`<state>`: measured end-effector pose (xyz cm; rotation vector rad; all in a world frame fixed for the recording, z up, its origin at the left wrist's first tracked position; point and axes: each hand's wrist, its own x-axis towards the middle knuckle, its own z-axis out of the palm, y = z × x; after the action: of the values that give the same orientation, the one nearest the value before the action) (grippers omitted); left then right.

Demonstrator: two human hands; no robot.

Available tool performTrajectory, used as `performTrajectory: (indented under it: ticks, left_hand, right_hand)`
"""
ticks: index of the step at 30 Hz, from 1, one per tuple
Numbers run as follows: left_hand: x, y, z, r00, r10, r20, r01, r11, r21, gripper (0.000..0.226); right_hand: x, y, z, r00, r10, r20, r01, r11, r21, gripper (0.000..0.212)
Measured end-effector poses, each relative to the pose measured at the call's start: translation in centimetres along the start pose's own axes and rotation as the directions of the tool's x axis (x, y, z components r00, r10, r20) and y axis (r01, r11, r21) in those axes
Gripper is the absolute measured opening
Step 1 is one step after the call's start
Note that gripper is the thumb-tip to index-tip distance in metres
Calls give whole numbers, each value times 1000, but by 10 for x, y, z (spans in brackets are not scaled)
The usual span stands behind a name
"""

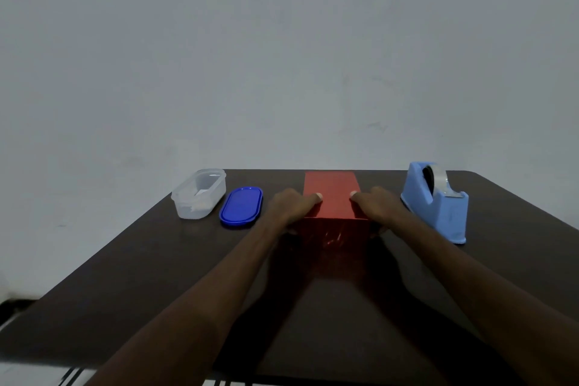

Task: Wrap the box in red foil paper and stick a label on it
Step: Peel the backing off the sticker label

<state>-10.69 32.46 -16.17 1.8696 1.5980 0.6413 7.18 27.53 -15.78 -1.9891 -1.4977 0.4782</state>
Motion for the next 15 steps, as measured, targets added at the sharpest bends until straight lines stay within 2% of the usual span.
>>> performTrajectory:
  ticks: [3, 5, 7, 9, 12, 15]
  left_hand:
    - [-2, -5, -8, 1000, 10, 14, -9, 1000, -22, 54]
    - [1, -13, -21, 996, 75, -45, -75, 997, 14, 55]
    - [4, -23, -42, 982, 141, -129, -135, 989, 58, 52]
    - [9, -37, -70, 952, 188, -242, -155, 976, 151, 49]
    - [19, -67, -112, 904, 258, -340, -139, 931, 337, 31]
    - [21, -100, -140, 927, 231, -294, -52, 858, 511, 38]
  right_hand:
    - [-4, -6, -5, 1000, 1, -13, -1, 999, -33, 56]
    - [-8, -19, -8, 992, -49, -118, 34, 991, -132, 60]
    - [-13, -38, -5, 945, -182, -270, 119, 964, -236, 57]
    - [-17, -65, 11, 870, -358, -338, 268, 920, -285, 54]
    - [-26, -107, 50, 829, -519, -210, 459, 844, -276, 52]
    - [-22, -135, 105, 821, -570, -16, 541, 786, -299, 56]
